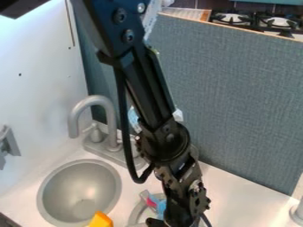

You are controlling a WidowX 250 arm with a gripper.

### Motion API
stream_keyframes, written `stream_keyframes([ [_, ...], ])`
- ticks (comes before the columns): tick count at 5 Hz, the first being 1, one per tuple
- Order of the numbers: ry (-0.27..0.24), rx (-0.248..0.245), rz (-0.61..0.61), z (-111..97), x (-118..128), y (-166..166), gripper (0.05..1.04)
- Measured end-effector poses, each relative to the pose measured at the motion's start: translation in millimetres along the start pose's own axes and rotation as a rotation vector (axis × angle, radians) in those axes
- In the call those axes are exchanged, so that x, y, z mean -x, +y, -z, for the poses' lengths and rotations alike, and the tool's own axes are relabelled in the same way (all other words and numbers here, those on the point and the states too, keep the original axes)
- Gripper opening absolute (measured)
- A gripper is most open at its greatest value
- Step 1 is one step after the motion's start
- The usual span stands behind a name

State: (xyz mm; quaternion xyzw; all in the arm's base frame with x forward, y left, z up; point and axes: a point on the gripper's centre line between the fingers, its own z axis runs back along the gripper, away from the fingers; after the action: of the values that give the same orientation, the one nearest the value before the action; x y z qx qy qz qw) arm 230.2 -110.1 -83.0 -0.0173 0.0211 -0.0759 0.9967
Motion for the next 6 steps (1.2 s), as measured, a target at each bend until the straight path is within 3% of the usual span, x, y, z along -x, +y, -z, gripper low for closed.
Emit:
stream_keyframes([
  [1,-0.003,0.01,-0.001,0,0,-2,0.394],
  [2,-0.001,0.045,0.008,0,1,-7,0.178],
  [3,0.012,0.064,0.026,-14,13,-8,0.108],
  [5,-0.104,0.014,0.058,-87,5,-20,0.102],
  [6,-0.15,0.085,0.102,-97,-23,-42,0.102],
])
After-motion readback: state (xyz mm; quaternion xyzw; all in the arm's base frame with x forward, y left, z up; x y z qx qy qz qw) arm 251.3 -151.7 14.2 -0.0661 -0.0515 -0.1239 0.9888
